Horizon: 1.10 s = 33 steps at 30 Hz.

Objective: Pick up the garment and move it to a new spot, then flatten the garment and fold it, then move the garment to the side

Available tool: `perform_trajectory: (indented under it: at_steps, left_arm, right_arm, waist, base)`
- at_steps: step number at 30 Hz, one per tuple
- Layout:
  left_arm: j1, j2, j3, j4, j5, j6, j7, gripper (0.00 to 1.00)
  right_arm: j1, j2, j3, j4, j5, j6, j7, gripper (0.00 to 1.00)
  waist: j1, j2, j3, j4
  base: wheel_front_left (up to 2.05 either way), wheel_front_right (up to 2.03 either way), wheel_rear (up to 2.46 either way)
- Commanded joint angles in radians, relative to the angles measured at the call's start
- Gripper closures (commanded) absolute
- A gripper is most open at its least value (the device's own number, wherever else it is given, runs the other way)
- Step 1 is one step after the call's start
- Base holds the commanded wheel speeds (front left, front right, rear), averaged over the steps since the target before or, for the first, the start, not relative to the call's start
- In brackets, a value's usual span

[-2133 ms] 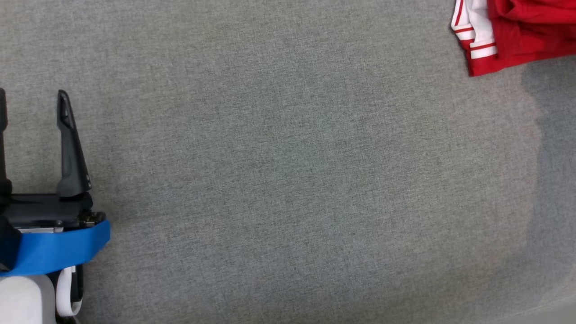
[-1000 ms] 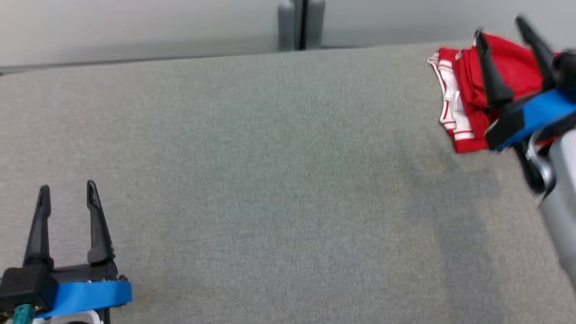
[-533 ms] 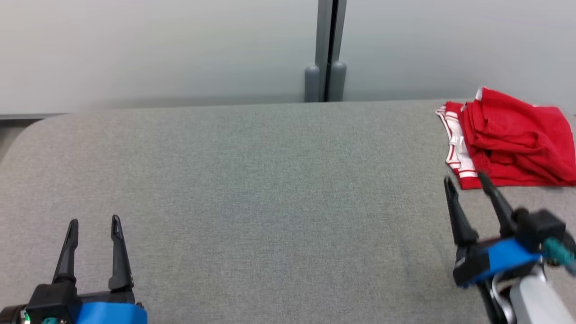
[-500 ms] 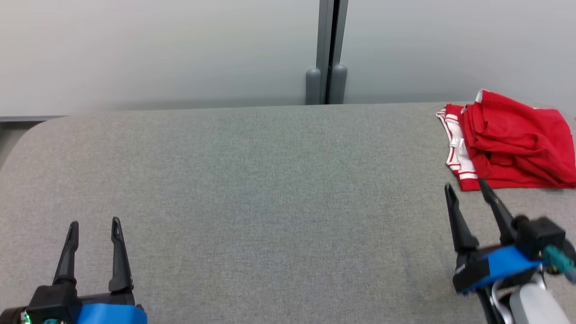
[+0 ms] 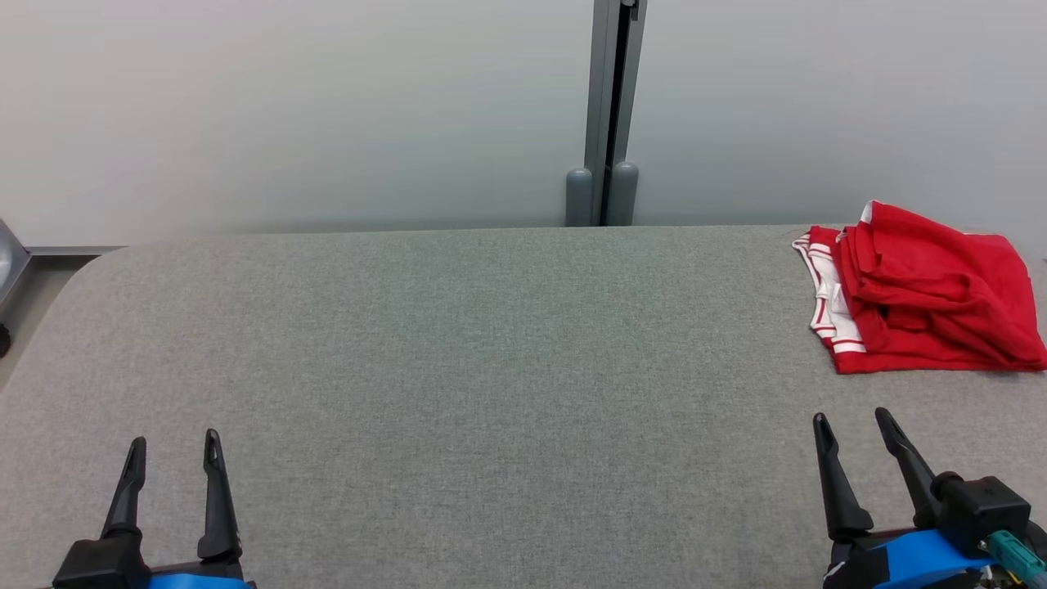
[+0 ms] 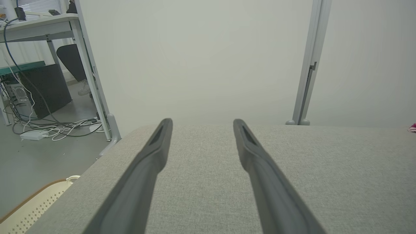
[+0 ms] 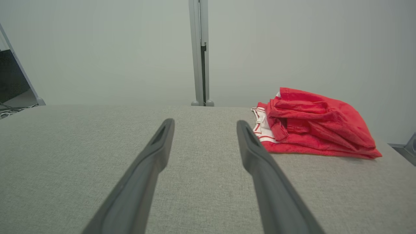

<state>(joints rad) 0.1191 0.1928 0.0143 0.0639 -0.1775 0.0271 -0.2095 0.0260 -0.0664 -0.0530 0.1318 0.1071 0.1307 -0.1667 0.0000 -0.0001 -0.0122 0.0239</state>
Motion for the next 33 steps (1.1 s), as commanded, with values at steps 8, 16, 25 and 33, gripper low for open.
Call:
perform_trajectory:
  at_steps: [8, 16, 25, 33]
  left_arm:
    - [-0.001, 0.009, -0.01, -0.003, -0.017, -0.003, 0.003, 0.0]
    - [-0.003, 0.012, -0.013, -0.005, -0.024, 0.005, 0.005, 0.0]
    - [0.004, 0.0, -0.022, 0.016, -0.029, 0.007, 0.008, 1.0]
    - [-0.007, -0.024, -0.013, 0.055, -0.139, -0.006, 0.038, 1.0]
  right_arm:
    - [0.027, 0.014, -0.012, -0.045, -0.014, 0.0, 0.029, 0.0]
    - [0.024, 0.016, -0.014, -0.045, -0.011, 0.0, 0.035, 0.0]
    - [0.019, 0.016, -0.012, -0.019, 0.003, 0.0, 0.035, 1.0]
    - [0.005, 0.019, -0.019, 0.017, 0.121, 0.0, 0.059, 1.0]
  waist:
    - [0.0, 0.0001, -0.005, 0.002]
    - [0.0, 0.0001, -0.008, -0.002]
    - [0.0, 0.0001, -0.008, -0.003]
    - [0.0, 0.0001, -0.007, -0.004]
  base:
    - [0.0, 0.0, 0.0]
    - [0.0, 0.0, 0.0]
    - [0.0, 0.0, 0.0]
    - [0.0, 0.0, 0.0]
